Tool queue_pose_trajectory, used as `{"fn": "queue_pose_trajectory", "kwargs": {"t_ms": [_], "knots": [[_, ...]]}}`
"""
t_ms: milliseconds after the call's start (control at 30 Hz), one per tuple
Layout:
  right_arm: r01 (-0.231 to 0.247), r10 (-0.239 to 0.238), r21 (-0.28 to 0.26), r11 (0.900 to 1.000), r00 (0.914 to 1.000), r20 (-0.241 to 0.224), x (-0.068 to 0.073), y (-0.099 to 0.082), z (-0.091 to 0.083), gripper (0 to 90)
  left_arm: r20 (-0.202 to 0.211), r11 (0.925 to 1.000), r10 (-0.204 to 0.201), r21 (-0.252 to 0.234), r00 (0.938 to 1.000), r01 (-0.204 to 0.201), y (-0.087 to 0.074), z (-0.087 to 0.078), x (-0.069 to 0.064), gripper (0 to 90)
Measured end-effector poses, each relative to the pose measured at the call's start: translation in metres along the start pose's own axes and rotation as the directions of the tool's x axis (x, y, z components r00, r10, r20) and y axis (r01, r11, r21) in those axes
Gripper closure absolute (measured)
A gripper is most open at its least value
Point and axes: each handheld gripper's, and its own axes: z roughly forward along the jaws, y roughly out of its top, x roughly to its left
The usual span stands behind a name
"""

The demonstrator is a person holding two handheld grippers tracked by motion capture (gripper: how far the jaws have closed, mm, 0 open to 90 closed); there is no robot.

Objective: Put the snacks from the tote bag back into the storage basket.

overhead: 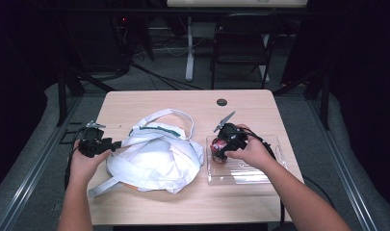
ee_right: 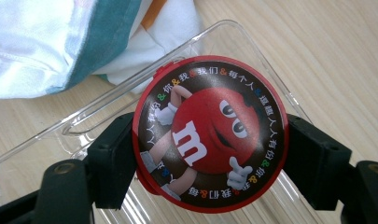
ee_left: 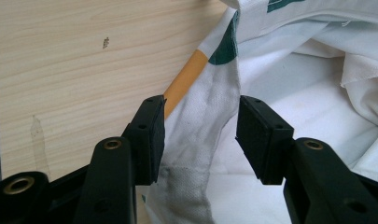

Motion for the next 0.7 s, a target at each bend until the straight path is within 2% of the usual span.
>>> {"fn": "queue_pose_trajectory", "kwargs": {"t_ms": [700], "knots": [[0.021, -0.021, 0.010, 0.9997, 0.9998, 0.000, -0.004, 0.001, 0.016, 25.2, 0.000, 1.0000, 0.004, 0.009, 1.0000, -0.004, 0.000, 0.000, 0.000, 52.3]]}}
